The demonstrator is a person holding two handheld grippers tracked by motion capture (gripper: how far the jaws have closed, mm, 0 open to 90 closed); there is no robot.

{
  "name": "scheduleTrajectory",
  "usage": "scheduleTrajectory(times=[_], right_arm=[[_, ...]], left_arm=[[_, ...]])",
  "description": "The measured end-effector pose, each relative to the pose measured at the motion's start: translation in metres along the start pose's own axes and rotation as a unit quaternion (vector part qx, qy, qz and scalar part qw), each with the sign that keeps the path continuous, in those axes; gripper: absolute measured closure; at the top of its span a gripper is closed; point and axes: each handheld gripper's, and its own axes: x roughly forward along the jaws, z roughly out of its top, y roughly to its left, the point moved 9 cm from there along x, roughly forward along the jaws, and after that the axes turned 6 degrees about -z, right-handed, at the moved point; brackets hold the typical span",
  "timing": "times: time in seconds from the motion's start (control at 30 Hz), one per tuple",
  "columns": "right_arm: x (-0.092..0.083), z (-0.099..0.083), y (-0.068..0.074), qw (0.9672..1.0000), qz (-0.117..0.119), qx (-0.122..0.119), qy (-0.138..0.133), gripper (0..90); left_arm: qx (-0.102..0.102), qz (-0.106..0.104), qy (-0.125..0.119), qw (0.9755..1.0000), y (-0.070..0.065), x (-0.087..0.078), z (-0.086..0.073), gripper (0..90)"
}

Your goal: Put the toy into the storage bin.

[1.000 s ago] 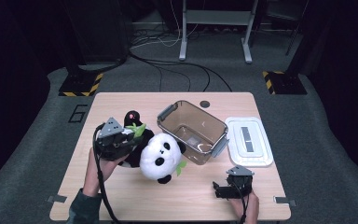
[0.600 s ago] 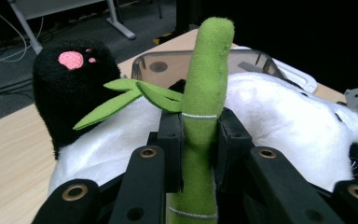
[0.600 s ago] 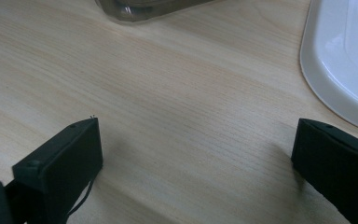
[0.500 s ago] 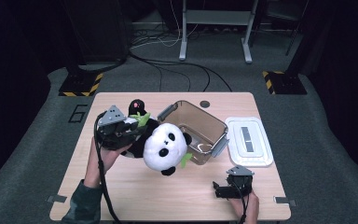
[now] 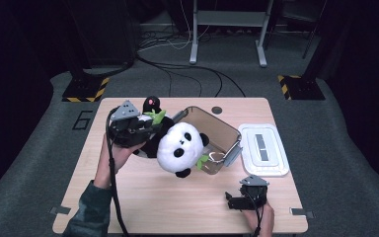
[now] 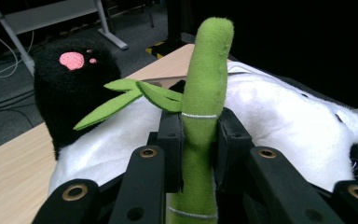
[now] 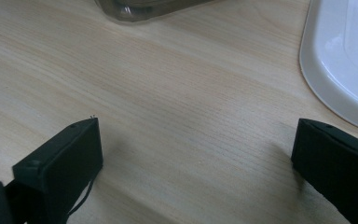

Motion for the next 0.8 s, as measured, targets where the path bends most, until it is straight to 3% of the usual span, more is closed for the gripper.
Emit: scheduleTrajectory(times=[0.4,0.8], right_arm=[[0.000,0.000,0.000,1.0000,0.000,0.000,0.000,1.0],[0.000,0.000,0.000,1.0000,-0.001,0.004,0.000,1.0]], left_arm=[[0.009,-0.013,-0.002,0.9999,0.000,0.020,0.019,74.5],[0.020,-0.040,0.007,0.9990,0.000,0.053,0.039,74.6]])
